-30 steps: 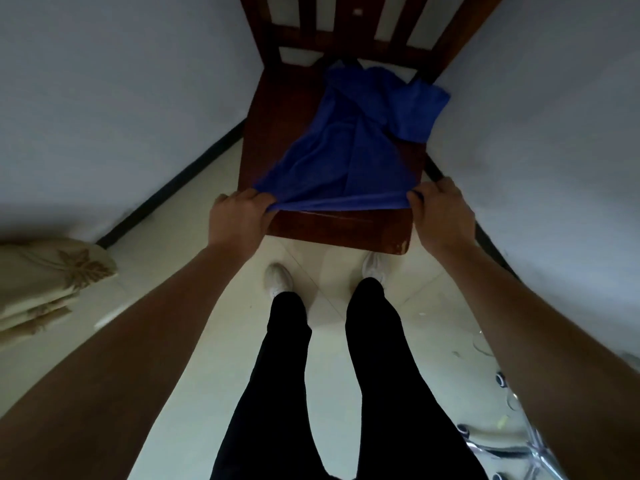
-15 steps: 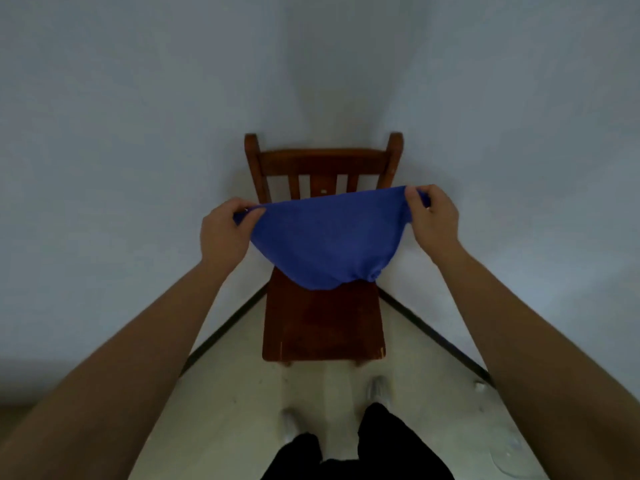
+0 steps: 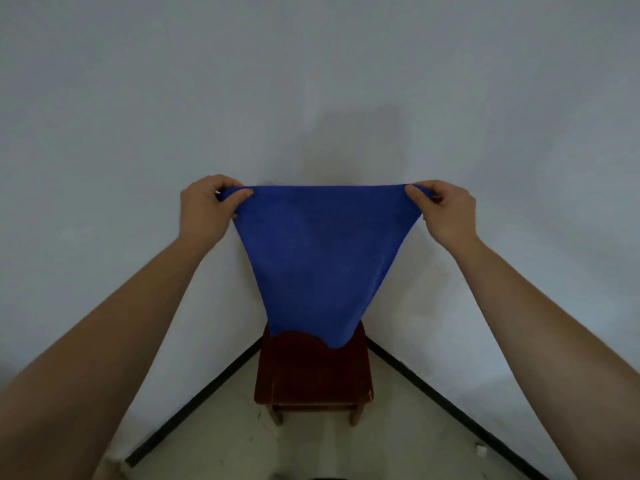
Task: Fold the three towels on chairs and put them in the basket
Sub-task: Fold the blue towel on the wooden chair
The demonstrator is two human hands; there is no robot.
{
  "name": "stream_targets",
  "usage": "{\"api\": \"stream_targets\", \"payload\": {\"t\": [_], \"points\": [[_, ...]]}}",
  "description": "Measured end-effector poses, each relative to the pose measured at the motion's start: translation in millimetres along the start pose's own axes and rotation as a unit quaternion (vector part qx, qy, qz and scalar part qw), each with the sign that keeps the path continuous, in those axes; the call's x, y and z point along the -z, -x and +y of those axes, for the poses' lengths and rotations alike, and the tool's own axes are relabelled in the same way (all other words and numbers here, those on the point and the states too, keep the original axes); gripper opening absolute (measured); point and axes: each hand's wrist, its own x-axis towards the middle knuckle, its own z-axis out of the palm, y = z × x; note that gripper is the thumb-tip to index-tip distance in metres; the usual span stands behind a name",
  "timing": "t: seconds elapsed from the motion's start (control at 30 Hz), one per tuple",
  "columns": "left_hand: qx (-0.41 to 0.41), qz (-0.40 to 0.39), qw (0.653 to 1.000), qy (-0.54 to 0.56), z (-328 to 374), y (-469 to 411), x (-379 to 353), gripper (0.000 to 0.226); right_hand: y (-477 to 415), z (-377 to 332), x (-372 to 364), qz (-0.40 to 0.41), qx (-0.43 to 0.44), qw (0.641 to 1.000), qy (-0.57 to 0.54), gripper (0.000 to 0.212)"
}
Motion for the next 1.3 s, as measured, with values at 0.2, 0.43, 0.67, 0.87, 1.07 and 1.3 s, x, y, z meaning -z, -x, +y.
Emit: {"api": "stream_targets", "payload": {"t": [0.2,0.43,0.67,0.87,1.07,1.3], "points": [[-0.063,0.010,0.992,-0.105,25.5,18.5,26.5,0.013,2.4,-12.9,29.7,-0.023,0.042,0.999,0.024,0.027],[0.019,0.008,0.999,-0.029,23.4,5.3,24.5,0.008,-15.6,-24.9,13.2,-0.070,-0.024,0.992,-0.105,0.005],[0.058,-0.053,0.996,-0.050,-22.6,-34.7,14.0,0.010,-45.2,-13.3,-26.7,-0.106,-0.080,0.989,-0.062,0.017],[0.011,-0.021,0.998,-0.056,-28.3,-63.8,8.6,0.015,-63.2,-23.5,-46.3,-0.063,-0.085,0.990,-0.094,0.023],[-0.022,-0.026,0.997,-0.074,-22.9,-64.6,11.0,0.019,-55.7,-25.7,-41.5,-0.048,-0.078,0.992,-0.085,0.027],[-0.019,-0.051,0.994,-0.090,-13.3,-12.2,8.8,0.018,-17.1,-1.8,-24.1,-0.070,-0.105,0.988,-0.093,0.027]]}}
